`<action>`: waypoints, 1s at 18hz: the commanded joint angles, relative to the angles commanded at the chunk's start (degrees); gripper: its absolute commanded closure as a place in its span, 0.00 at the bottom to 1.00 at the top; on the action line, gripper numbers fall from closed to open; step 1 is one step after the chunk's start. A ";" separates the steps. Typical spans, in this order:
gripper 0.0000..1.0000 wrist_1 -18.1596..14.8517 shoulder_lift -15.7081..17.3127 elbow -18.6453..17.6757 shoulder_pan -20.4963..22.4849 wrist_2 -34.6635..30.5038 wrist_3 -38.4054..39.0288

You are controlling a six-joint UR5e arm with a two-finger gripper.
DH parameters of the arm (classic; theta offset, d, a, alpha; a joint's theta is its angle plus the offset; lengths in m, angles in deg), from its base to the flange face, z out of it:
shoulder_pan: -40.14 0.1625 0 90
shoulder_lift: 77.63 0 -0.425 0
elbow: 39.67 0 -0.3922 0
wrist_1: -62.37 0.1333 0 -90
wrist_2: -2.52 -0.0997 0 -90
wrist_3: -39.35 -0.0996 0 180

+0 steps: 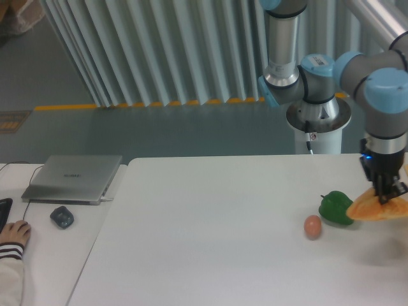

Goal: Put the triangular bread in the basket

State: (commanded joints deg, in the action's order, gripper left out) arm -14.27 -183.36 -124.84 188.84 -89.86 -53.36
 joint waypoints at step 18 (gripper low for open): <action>0.85 5.00 -1.67 -0.09 17.50 1.06 -38.41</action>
State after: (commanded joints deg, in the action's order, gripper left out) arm -9.27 -185.02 -124.92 206.33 -88.80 -91.77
